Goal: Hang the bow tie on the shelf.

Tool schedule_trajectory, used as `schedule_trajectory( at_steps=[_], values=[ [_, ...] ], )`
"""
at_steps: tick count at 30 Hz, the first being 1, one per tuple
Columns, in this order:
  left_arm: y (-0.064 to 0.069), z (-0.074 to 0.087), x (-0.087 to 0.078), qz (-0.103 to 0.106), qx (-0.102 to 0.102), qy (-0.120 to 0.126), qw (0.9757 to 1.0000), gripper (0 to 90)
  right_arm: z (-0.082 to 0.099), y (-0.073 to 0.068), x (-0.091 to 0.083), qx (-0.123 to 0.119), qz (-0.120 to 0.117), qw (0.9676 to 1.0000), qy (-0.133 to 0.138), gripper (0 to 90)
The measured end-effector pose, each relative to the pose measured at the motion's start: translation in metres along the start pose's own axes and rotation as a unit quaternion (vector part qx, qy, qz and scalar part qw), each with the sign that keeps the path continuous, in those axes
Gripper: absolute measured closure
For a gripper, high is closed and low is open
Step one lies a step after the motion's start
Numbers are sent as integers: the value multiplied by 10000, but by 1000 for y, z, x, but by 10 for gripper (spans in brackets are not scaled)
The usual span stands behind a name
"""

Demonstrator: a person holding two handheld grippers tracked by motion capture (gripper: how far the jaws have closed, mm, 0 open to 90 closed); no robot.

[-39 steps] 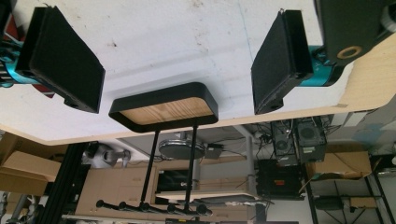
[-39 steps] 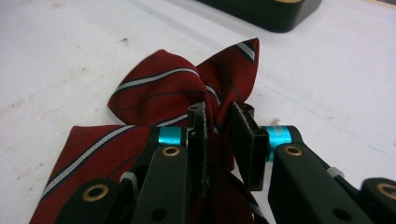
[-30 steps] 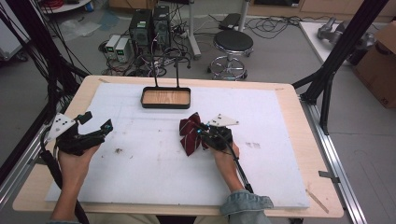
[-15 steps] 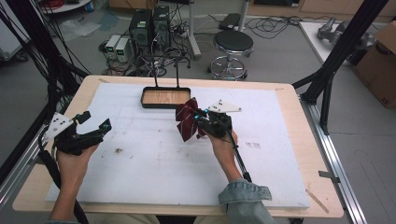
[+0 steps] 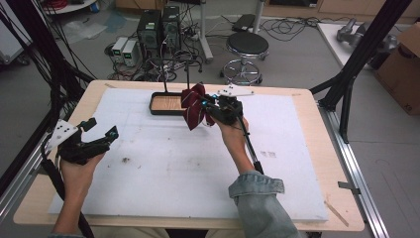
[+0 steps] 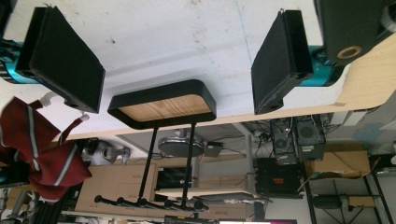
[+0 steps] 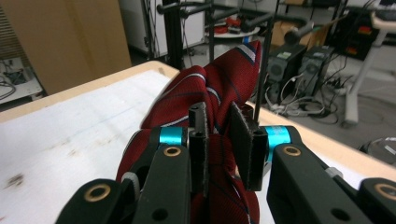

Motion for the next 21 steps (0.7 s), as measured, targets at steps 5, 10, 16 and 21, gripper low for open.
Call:
schedule_trajectory(
  at_steps=[5, 10, 16, 21],
  values=[
    [0, 0, 0, 17, 10, 13, 10000, 180, -9, 2, 7, -113, 1, 9999, 24, 771],
    [0, 0, 1, 21, 11, 8, 10000, 181, -27, 7, 19, -16, -25, 9999, 131, 771],
    [0, 1, 1, 33, 5, -8, 10000, 180, -34, 9, 29, -87, 24, 9997, 211, 771],
    [-1, 2, 1, 28, 2, -11, 10000, 180, -44, 16, 36, 39, 26, 9995, 311, 771]
  ],
)
Point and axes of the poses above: each handheld gripper's, and its own axes: x roughly forward along the jaws, z roughly out of its underside, y roughly to its right, the point moved 10 cm from there along x, roughly forward along the jaws, and after that the axes turned 8 degrees about z, right-handed, at the moved point
